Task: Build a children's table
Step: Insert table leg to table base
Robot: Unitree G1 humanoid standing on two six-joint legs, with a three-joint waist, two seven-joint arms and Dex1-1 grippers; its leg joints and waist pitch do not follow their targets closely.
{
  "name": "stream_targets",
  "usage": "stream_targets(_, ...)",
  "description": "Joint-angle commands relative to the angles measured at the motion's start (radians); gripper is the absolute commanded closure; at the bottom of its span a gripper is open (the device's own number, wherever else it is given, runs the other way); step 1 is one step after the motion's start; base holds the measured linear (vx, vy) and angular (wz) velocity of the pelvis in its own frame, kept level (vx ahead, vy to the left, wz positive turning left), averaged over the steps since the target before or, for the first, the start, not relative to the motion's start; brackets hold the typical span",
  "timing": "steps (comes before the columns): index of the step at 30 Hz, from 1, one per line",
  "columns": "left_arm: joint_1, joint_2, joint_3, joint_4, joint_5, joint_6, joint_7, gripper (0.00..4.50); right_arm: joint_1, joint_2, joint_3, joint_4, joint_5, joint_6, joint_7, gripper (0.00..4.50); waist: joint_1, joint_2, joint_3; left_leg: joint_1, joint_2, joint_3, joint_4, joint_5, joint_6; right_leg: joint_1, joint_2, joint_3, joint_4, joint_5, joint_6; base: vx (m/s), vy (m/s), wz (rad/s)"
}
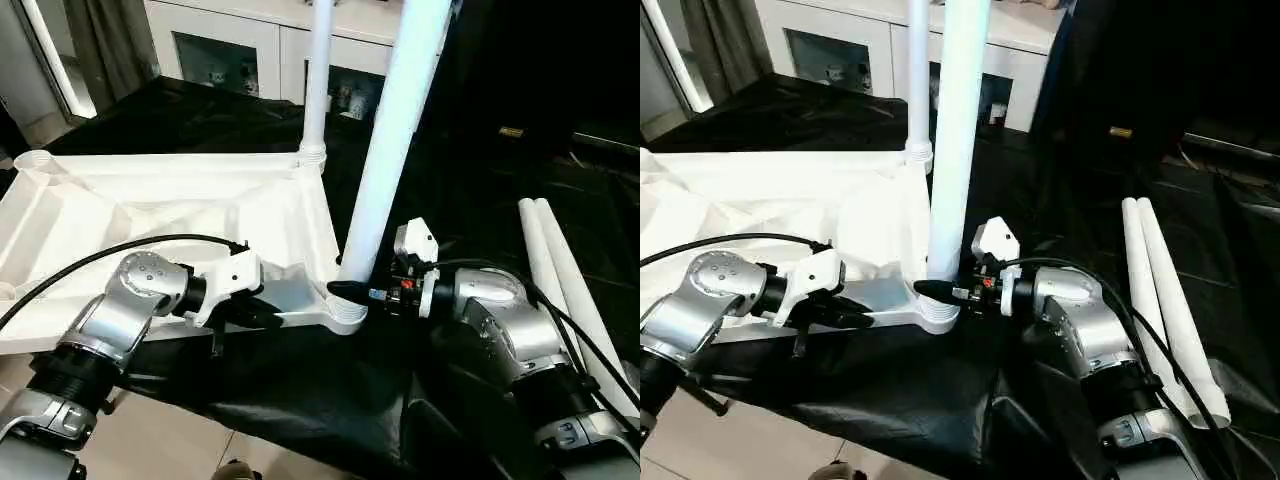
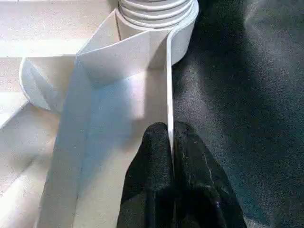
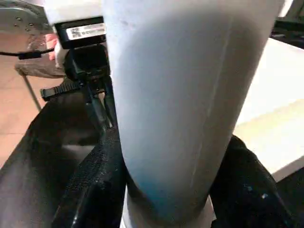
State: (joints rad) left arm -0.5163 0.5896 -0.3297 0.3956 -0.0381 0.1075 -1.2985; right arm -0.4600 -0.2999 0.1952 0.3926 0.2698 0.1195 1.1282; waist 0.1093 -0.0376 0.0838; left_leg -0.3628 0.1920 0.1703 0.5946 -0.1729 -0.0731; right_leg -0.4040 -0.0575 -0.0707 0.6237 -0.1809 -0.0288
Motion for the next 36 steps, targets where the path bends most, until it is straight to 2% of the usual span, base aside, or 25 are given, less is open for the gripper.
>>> stream_targets(1, -0.021, -0.01, 0.015, -0.094, -0.07, -0.048, -0.056, 4.5, 0.083, -0.02, 0.107, 0.078, -0.055, 0.039, 0.059, 2.61, -0.001, 0.022, -0.057, 0.018, 0.045, -0.018, -0.084, -0.325, -0.003, 0.041, -0.093, 0.059, -0.093, -0.351, -0.179, 0.0, 0.0, 0.0)
stream_targets(8, -0.033, -0.017, 0.023, -0.065, -0.046, -0.044, -0.023, 4.5, 0.091, 0.004, 0.084, 0.126, -0.082, -0.001, -0.003, 2.61, 0.001, 0.023, -0.055, 0.024, 0.047, -0.02, -0.093, -0.347, -0.009, 0.043, -0.093, 0.058, -0.096, -0.35, -0.19, 0.0, 0.0, 0.0)
stream_targets(10, -0.047, -0.033, 0.029, -0.031, -0.024, -0.026, 0.02, 4.5, 0.065, 0.034, 0.059, 0.194, -0.112, -0.027, -0.094, 2.61, -0.003, 0.023, -0.048, 0.026, 0.043, -0.022, -0.095, -0.388, -0.017, 0.04, -0.096, 0.056, -0.105, -0.435, -0.174, 0.0, 0.0, 0.0)
stream_targets(11, -0.051, -0.038, 0.032, -0.021, -0.02, -0.017, 0.03, 4.5, 0.059, 0.041, 0.053, 0.209, -0.118, -0.034, -0.116, 2.61, -0.006, 0.021, -0.044, 0.033, 0.041, -0.023, -0.095, -0.417, -0.024, 0.033, -0.098, 0.055, -0.114, -0.511, -0.156, 0.0, 0.0, 0.0)
stream_targets(12, -0.059, -0.047, 0.036, -0.007, -0.013, -0.002, 0.049, 4.5, 0.049, 0.053, 0.042, 0.232, -0.124, -0.034, -0.157, 2.61, -0.006, 0.021, -0.044, 0.033, 0.041, -0.023, -0.095, -0.417, -0.024, 0.033, -0.098, 0.055, -0.114, -0.511, -0.156, 0.0, 0.0, 0.0)
stream_targets(13, -0.065, -0.055, 0.04, 0.006, -0.008, 0.012, 0.065, 4.5, 0.041, 0.064, 0.032, 0.249, -0.125, -0.031, -0.19, 2.61, -0.01, 0.021, -0.04, 0.037, 0.04, -0.029, -0.096, -0.444, -0.031, 0.033, -0.101, 0.05, -0.125, -0.6, -0.123, 0.0, 0.0, 0.0)
stream_targets(14, -0.076, -0.066, 0.044, 0.025, -0.002, 0.031, 0.09, 4.5, 0.033, 0.076, 0.021, 0.265, -0.124, -0.03, -0.221, 2.61, -0.015, 0.016, -0.041, 0.035, 0.041, -0.033, -0.098, -0.453, -0.033, 0.035, -0.102, 0.047, -0.128, -0.628, -0.105, 0.0, 0.0, 0.0)
stream_targets(16, -0.1, -0.092, 0.056, 0.061, 0.005, 0.061, 0.139, 4.5, 0.019, 0.099, 0.004, 0.299, -0.123, -0.034, -0.278, 2.62, -0.018, 0.021, -0.036, 0.039, 0.041, -0.036, -0.099, -0.481, -0.037, 0.031, -0.102, 0.043, -0.134, -0.662, -0.091, 0.0, 0.0, 0.0)
stream_targets(17, -0.116, -0.111, 0.063, 0.086, 0.008, 0.08, 0.174, 4.5, 0.008, 0.115, -0.008, 0.325, -0.121, -0.039, -0.316, 2.62, -0.022, 0.023, -0.032, 0.054, 0.037, -0.037, -0.095, -0.528, -0.039, 0.02, -0.101, 0.036, -0.147, -0.715, -0.073, -0.058, 0.017, -0.03)
stream_targets(18, -0.138, -0.133, 0.069, 0.119, 0.018, 0.099, 0.223, 4.5, -0.009, 0.138, -0.024, 0.364, -0.12, -0.047, -0.374, 2.62, -0.028, 0.023, -0.026, 0.063, 0.034, -0.038, -0.092, -0.56, -0.04, 0.013, -0.099, 0.027, -0.158, -0.749, -0.061, -0.058, 0.017, -0.03)
stream_targets(19, -0.159, -0.152, 0.069, 0.153, 0.033, 0.112, 0.272, 4.5, -0.036, 0.164, -0.04, 0.421, -0.125, -0.061, -0.453, 2.62, -0.039, 0.04, -0.025, 0.093, 0.035, -0.047, -0.081, -0.651, -0.041, 0.017, -0.093, -0.032, -0.192, -0.78, -0.023, -0.066, 0.03, -0.06)
stream_targets(20, -0.168, -0.162, 0.065, 0.167, 0.044, 0.119, 0.295, 4.5, -0.054, 0.178, -0.05, 0.457, -0.128, -0.068, -0.504, 2.62, -0.048, 0.045, -0.021, 0.087, 0.044, -0.053, -0.096, -0.696, -0.042, 0.031, -0.085, -0.055, -0.191, -0.742, -0.016, -0.066, 0.051, -0.15)
stream_targets(21, -0.171, -0.165, 0.064, 0.171, 0.047, 0.121, 0.303, 4.5, -0.06, 0.182, -0.053, 0.469, -0.13, -0.07, -0.521, 2.62, -0.047, 0.068, -0.028, 0.014, 0.084, -0.073, -0.162, -0.822, -0.055, 0.109, -0.068, -0.058, -0.071, -0.511, -0.043, -0.066, 0.051, -0.15)
stream_targets(22, -0.183, -0.179, 0.06, 0.186, 0.06, 0.136, 0.336, 4.5, -0.081, 0.199, -0.066, 0.509, -0.131, -0.074, -0.585, 2.62, -0.016, 0.086, -0.017, -0.059, 0.107, -0.062, -0.23, -0.93, -0.066, 0.153, -0.048, -0.05, 0.073, -0.355, -0.063, -0.117, 0.029, -0.05)
stream_targets(23, -0.213, -0.242, 0.072, 0.227, 0.076, 0.196, 0.447, 4.5, -0.136, 0.239, -0.093, 0.599, -0.143, -0.083, -0.768, 2.62, 0.023, 0.053, -0.039, -0.009, 0.05, 0.035, -0.212, -0.796, -0.04, 0.096, -0.026, 0.019, 0.105, -0.346, -0.06, -0.06, -0.068, 0.1)
stream_targets(24, -0.216, -0.249, 0.073, 0.231, 0.077, 0.201, 0.458, 4.5, -0.141, 0.243, -0.096, 0.607, -0.143, -0.083, -0.784, 2.62, 0.023, 0.053, -0.039, -0.009, 0.05, 0.035, -0.212, -0.796, -0.04, 0.096, -0.026, 0.019, 0.105, -0.346, -0.06, -0.06, -0.068, 0.1)
stream_targets(25, -0.227, -0.279, 0.08, 0.248, 0.083, 0.225, 0.508, 4.5, -0.161, 0.257, -0.099, 0.636, -0.153, -0.084, -0.854, 2.62, 0.031, -0.008, -0.042, 0.052, 0.012, -0.03, 0.011, -0.263, -0.01, 0.028, -0.211, 0.1, -0.144, -0.848, -0.082, 0.052, -0.124, -0.08)
stream_targets(26, -0.236, -0.307, 0.078, 0.264, 0.093, 0.236, 0.548, 4.5, -0.177, 0.269, -0.095, 0.656, -0.17, -0.091, -0.905, 2.62, 0.044, -0.008, -0.042, 0.003, 0.023, -0.044, -0.01, -0.139, 0.013, 0.072, -0.211, 0.112, -0.129, -0.819, -0.066, 0.09, -0.073, -0.29)
stream_targets(27, -0.242, -0.327, 0.076, 0.275, 0.101, 0.244, 0.577, 4.5, -0.188, 0.28, -0.095, 0.666, -0.177, -0.087, -0.936, 2.62, 0.058, 0.016, -0.053, -0.024, 0.029, -0.042, -0.067, -0.007, -0.009, 0.088, -0.143, 0.067, -0.085, -0.541, -0.082, 0.09, -0.073, -0.29)
stream_targets(28, -0.25, -0.351, 0.074, 0.296, 0.111, 0.244, 0.616, 4.5, -0.2, 0.294, -0.098, 0.678, -0.184, -0.091, -0.967, 2.62, 0.051, 0.025, -0.054, -0.006, 0.035, -0.037, -0.08, -0.049, -0.022, 0.065, -0.112, 0.054, -0.078, -0.431, -0.101, 0.065, -0.015, -0.15)
stream_targets(29, -0.257, -0.372, 0.072, 0.315, 0.121, 0.242, 0.651, 4.5, -0.212, 0.307, -0.102, 0.689, -0.189, -0.092, -0.995, 2.62, 0.039, 0.028, -0.061, 0.01, 0.035, -0.03, -0.089, -0.205, -0.046, 0.06, -0.088, 0.05, -0.059, -0.271, -0.146, 0.0, 0.0, 0.0)
stream_targets(30, -0.259, -0.377, 0.071, 0.319, 0.125, 0.242, 0.659, 4.5, -0.215, 0.311, -0.104, 0.692, -0.19, -0.09, -1.005, 2.62, 0.039, 0.028, -0.061, 0.01, 0.035, -0.03, -0.089, -0.205, -0.046, 0.06, -0.088, 0.05, -0.059, -0.271, -0.146, 0.0, 0.0, 0.0)
stream_targets(31, -0.263, -0.384, 0.069, 0.33, 0.127, 0.241, 0.669, 4.5, -0.224, 0.317, -0.109, 0.708, -0.193, -0.096, -1.02, 2.62, 0.039, 0.027, -0.062, 0.017, 0.032, -0.028, -0.094, -0.26, -0.031, 0.067, -0.095, 0.051, -0.067, -0.259, -0.157, 0.0, 0.0, 0.0)
stream_targets(32, -0.269, -0.39, 0.073, 0.339, 0.126, 0.24, 0.682, 4.5, -0.23, 0.323, -0.117, 0.719, -0.189, -0.099, -1.037, 2.62, 0.04, 0.027, -0.062, 0.014, 0.032, -0.028, -0.098, -0.255, -0.026, 0.072, -0.097, 0.049, -0.07, -0.268, -0.149, 0.0, 0.0, 0.0)
stream_targets(36, -0.287, -0.405, 0.082, 0.369, 0.131, 0.239, 0.716, 4.5, -0.257, 0.349, -0.143, 0.768, -0.179, -0.11, -1.094, 2.62, 0.034, 0.034, -0.062, 0.013, 0.04, -0.034, -0.113, -0.297, -0.034, 0.071, -0.1, 0.045, -0.083, -0.334, -0.12, 0.0, 0.0, 0.0)
